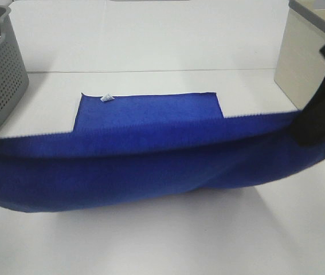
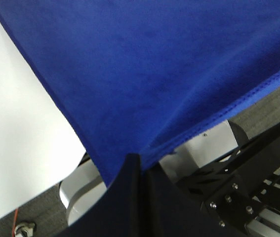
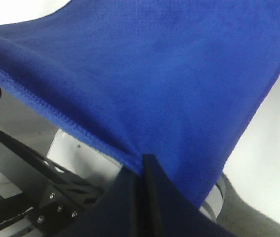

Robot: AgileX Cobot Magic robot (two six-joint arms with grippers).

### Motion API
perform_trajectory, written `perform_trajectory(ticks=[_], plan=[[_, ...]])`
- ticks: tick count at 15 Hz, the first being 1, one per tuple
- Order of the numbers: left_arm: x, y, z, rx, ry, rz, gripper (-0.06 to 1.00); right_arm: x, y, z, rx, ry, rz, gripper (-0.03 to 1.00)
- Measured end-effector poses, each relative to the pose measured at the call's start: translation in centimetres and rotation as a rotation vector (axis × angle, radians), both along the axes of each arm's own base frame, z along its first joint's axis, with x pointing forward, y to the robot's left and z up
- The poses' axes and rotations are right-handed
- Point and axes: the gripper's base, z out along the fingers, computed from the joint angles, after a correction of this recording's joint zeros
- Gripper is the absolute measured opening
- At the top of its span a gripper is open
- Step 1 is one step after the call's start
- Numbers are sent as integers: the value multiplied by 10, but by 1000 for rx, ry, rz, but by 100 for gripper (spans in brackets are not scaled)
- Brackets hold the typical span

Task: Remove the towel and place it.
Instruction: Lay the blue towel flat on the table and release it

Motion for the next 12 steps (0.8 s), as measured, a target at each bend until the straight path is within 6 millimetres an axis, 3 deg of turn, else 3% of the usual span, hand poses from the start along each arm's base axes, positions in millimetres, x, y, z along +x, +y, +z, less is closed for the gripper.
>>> perform_trajectory(ticks=[7,12], plan=[[-24,1,-69,8,278,-14,0,-25,-2,-89,-44,379,-25,2],[-8,-3,-114,51,409,-55,0,-17,2,-137,-96,598,6,2]])
